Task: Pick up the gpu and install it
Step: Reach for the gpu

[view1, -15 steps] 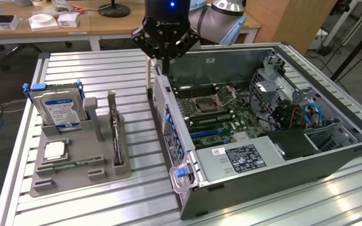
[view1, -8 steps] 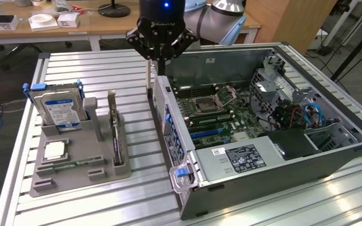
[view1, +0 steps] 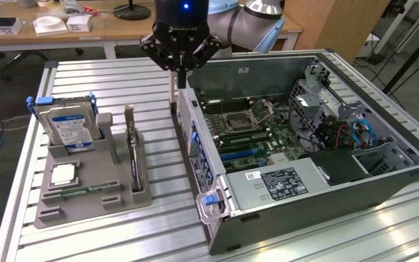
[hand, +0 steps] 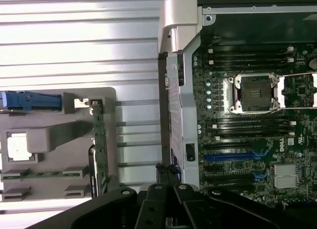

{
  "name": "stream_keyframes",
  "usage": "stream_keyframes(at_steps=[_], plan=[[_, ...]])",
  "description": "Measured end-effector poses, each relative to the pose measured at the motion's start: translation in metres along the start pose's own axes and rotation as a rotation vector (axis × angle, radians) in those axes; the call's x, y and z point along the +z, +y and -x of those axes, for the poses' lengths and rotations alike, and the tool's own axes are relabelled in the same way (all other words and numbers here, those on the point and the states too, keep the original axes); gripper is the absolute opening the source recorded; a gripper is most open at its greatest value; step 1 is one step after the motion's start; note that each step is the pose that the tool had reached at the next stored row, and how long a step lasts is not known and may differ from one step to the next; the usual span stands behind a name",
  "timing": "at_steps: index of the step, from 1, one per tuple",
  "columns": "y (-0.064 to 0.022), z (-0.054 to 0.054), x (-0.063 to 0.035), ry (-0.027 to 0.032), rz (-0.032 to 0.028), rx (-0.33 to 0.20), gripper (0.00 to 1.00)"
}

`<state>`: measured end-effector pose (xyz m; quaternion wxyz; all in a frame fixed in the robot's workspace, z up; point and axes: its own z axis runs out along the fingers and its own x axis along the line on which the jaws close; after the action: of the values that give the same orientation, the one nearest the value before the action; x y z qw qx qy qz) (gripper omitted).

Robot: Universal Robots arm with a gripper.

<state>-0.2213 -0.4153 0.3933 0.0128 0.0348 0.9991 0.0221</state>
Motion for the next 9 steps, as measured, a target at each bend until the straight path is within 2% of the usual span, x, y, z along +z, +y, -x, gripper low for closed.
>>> stream_keyframes(at_steps=[9], plan=[[-0.0035, -0.0109, -0.0004, -0.0001, 0.0001, 0.0, 0.11]])
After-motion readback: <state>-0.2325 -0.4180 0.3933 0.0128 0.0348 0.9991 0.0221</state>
